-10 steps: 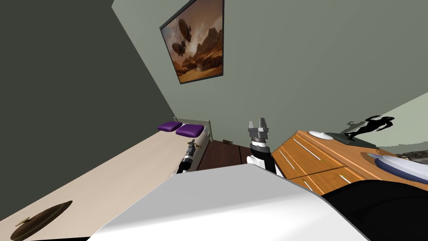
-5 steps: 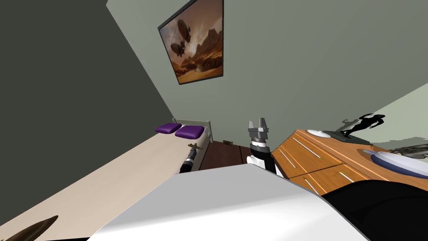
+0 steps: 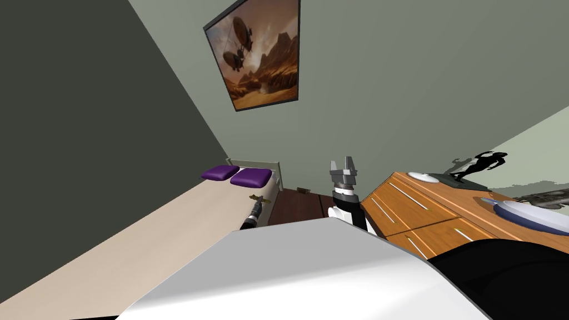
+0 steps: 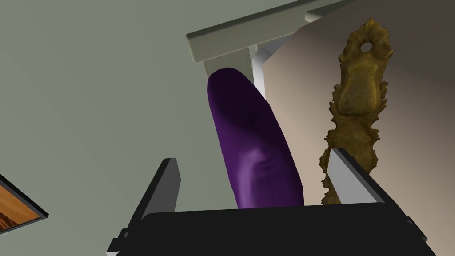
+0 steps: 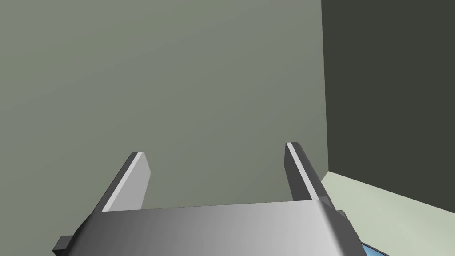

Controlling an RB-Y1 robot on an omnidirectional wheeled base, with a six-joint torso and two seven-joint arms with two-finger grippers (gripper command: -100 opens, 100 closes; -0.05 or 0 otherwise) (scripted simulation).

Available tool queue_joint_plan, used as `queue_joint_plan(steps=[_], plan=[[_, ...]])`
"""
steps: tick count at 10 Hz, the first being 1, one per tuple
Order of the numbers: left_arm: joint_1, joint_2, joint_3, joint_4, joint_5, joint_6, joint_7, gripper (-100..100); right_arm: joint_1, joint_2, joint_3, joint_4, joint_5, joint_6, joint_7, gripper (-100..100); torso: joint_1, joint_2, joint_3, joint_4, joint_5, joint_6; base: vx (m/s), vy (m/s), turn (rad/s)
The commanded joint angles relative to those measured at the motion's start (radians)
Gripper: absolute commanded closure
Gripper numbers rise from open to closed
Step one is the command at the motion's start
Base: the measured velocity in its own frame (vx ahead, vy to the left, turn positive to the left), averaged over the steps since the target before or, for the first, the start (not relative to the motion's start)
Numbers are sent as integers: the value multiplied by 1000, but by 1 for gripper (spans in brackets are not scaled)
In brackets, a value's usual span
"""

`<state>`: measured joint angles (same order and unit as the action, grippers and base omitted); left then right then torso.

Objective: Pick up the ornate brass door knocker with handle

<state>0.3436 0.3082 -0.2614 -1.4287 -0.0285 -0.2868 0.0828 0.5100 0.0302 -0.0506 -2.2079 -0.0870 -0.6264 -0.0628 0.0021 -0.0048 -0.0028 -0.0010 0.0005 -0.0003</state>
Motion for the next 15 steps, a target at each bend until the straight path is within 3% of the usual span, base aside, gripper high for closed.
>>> queue_joint_plan(steps=[1, 9, 12, 13, 14, 15], plan=[[-5, 12, -13, 34, -1, -1, 12, -100, 0, 0, 0, 0, 0, 0, 0, 0, 0, 0, 0, 0, 0, 0, 56, 35, -51], [-24, 57, -78, 198, -2, 1, 77, -100, 0, 0, 0, 0, 0, 0, 0, 0, 1, -2, -1, 0, 0, 0, 84, 51, -63], [-28, 56, -87, 225, -3, -1, 84, -100, 0, 0, 0, 0, 0, 0, 0, 0, 0, -1, -1, 0, 0, 0, 62, 32, -42], [-27, 55, -90, 228, -3, -3, 86, 0, 0, 0, 0, 0, 0, 0, 0, 0, 0, -1, -1, 0, 0, 0, 0, 0, 0], [-45, 37, -82, 258, -5, -14, 76, -100, 0, 0, 0, 0, 0, 0, 0, 0, 0, -1, 0, 1, 0, 0, 24, -2, -23], [-52, 29, -79, 271, -6, -18, 72, -100, 0, 0, 0, 0, 0, 0, 0, 0, 0, -2, -1, 0, 0, 0, 34, -2, -32]])
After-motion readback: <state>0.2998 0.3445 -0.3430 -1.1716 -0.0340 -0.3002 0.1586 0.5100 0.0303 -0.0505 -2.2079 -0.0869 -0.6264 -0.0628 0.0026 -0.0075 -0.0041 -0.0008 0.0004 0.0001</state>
